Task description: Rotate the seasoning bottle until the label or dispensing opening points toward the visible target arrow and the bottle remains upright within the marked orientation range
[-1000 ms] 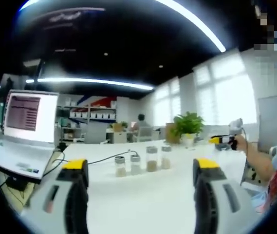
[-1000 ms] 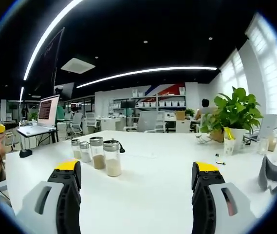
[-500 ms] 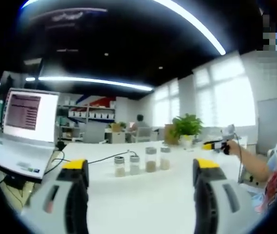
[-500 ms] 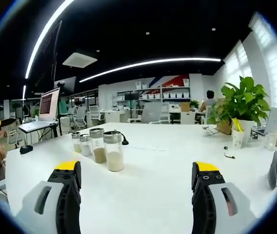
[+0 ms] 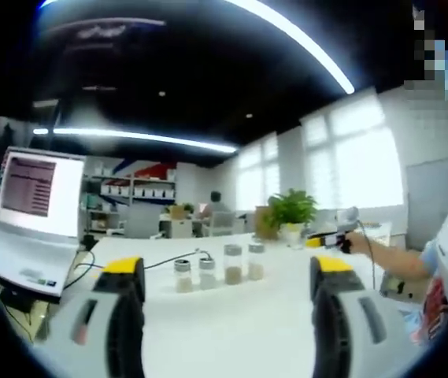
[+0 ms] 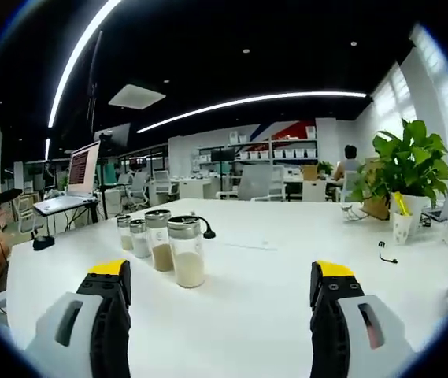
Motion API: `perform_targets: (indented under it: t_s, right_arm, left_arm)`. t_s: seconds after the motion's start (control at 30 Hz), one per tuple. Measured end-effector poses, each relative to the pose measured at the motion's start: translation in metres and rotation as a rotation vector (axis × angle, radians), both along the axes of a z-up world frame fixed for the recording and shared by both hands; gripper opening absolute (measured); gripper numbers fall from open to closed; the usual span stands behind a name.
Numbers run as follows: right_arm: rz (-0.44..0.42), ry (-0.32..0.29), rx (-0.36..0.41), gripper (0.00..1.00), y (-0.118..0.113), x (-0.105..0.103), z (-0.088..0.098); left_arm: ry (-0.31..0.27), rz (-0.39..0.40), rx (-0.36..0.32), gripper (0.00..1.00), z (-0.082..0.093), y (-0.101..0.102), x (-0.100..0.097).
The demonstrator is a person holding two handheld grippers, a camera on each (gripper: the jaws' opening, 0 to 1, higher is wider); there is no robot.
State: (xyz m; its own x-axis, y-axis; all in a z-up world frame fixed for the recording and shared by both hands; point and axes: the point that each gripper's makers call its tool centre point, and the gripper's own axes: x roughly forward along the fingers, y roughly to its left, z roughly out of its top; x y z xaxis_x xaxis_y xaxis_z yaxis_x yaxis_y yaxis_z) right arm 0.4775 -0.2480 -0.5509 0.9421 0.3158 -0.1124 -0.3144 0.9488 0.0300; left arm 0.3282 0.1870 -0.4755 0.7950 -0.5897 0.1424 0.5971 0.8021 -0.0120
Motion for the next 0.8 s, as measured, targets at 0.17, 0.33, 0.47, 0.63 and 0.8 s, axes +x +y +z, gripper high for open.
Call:
perform_targets:
  t_s: [0.17, 0.33, 0.47, 0.63, 0.8]
  right_arm:
    - [0.028, -0.003, 0.044, 0.99, 0.008, 0.010, -0.003]
    - [0.038, 0.002, 0.036, 0.99, 0.011, 0.023, -0.010]
    - [0.044, 0.005, 0.027, 0.99, 0.017, 0.029, -0.013]
    - [0.058, 0.001, 0.013, 0.99, 0.024, 0.038, -0.015]
    - [0.093, -0.001, 0.026, 0.99, 0.033, 0.054, -0.015]
  left_arm:
    - [0.027, 0.013, 0.019, 0.92, -0.008, 0.001, 0.004]
    - [0.036, 0.007, 0.028, 0.92, -0.011, -0.001, 0.005]
    - [0.044, 0.011, 0.042, 0.91, -0.014, -0.001, 0.006]
    - [0.051, 0.012, 0.050, 0.91, -0.017, -0.002, 0.008]
    - [0.056, 0.010, 0.053, 0.91, -0.018, -0.002, 0.009]
